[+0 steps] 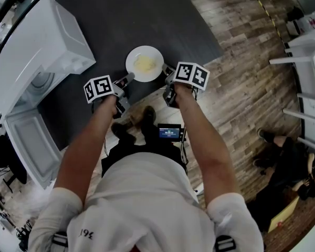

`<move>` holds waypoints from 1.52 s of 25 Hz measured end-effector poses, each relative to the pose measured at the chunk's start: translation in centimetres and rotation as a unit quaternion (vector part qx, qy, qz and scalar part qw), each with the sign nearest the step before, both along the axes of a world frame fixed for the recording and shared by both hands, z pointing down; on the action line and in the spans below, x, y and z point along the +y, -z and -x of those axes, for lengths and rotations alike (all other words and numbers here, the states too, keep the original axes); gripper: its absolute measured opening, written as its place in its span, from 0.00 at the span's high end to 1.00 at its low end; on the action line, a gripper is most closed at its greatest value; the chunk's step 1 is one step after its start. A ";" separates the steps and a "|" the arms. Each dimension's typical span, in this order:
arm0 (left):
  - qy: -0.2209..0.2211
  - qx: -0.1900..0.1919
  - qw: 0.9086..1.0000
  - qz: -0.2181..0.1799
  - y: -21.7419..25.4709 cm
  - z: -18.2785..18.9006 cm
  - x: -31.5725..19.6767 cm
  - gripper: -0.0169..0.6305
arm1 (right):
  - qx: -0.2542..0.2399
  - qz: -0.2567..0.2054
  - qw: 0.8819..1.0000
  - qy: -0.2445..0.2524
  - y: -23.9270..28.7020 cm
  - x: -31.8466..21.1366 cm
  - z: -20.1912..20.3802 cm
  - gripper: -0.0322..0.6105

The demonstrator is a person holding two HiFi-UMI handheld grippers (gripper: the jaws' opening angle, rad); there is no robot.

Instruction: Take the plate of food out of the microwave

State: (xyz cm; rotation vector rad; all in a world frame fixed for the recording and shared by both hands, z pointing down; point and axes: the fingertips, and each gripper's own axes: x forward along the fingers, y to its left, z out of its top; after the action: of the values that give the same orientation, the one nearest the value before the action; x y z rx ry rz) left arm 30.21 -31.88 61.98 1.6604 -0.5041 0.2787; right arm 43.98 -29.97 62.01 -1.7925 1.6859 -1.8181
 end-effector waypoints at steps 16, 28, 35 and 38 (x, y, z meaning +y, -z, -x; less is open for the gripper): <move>-0.010 -0.008 1.000 -0.006 0.3 1.0 0.1 0.93 | -0.002 0.002 1.000 -0.017 -0.3 -0.7 -1.3 0.94; 0.002 0.010 1.000 -0.028 1.7 1.4 -0.4 0.93 | 0.055 -0.006 0.998 -0.011 0.1 -1.2 -2.1 0.94; 0.013 0.021 0.998 -0.053 2.8 1.7 -0.8 0.93 | 0.090 -0.005 0.996 -0.001 0.3 -1.2 -2.4 0.87; 0.016 0.026 0.997 -0.065 3.3 1.7 -0.9 0.93 | 0.107 -0.004 0.994 -0.003 0.4 -1.0 -3.0 0.85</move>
State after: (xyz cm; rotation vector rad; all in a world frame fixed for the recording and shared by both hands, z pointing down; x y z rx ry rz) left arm 28.49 -32.81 58.69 1.7792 -0.5180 0.1813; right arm 46.97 -31.00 61.57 -2.0518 1.7517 -1.6656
